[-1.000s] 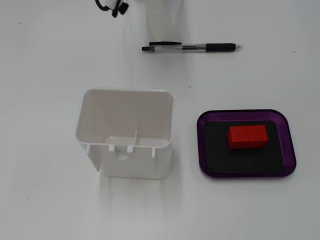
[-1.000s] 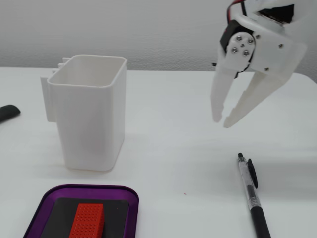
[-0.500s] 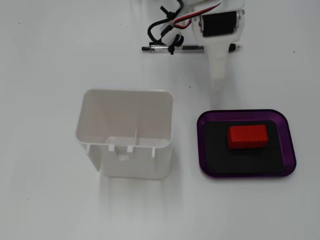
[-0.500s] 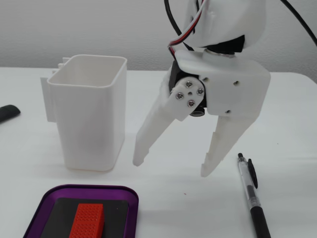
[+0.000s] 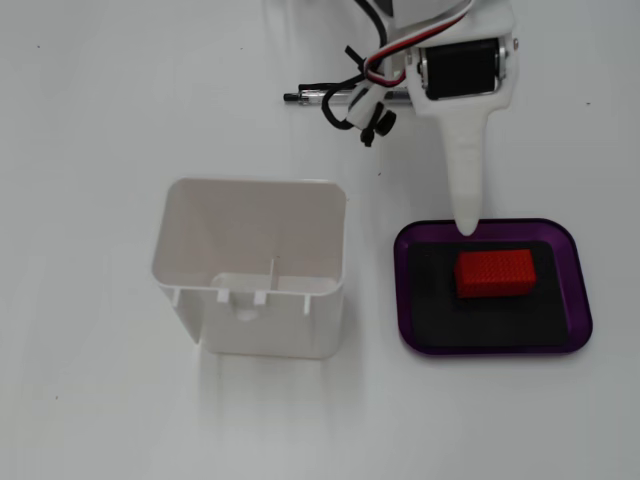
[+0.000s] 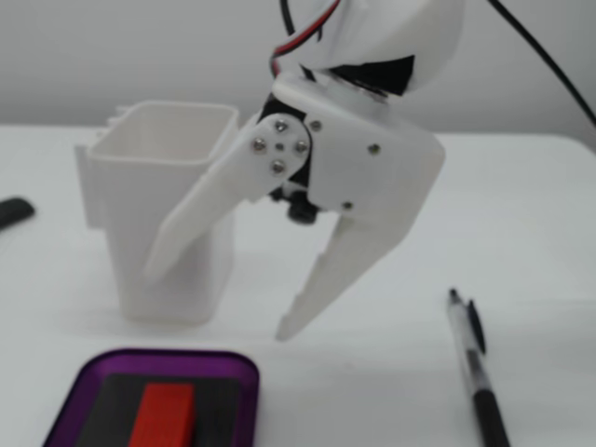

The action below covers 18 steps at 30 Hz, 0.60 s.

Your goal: Remove the cube from the box.

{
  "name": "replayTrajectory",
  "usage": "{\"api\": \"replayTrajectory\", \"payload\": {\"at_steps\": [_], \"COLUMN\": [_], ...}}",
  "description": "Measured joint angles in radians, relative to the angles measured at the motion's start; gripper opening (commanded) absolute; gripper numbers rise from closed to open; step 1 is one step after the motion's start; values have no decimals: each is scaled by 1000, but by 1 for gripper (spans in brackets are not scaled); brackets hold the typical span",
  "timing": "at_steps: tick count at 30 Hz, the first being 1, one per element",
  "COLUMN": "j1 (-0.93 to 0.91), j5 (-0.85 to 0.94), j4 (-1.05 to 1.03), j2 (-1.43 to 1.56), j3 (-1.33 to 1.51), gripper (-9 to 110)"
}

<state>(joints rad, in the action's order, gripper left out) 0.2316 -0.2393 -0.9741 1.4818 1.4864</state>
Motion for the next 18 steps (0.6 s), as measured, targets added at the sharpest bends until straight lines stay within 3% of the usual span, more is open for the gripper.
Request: {"api": "replayTrajectory", "payload": {"at_steps": [9, 18], "j1": [0, 8], "j5": [-28, -55], "j4": [-5, -252], "j2": [-293, -609], "j3": [-255, -683], "gripper": [28, 25]}}
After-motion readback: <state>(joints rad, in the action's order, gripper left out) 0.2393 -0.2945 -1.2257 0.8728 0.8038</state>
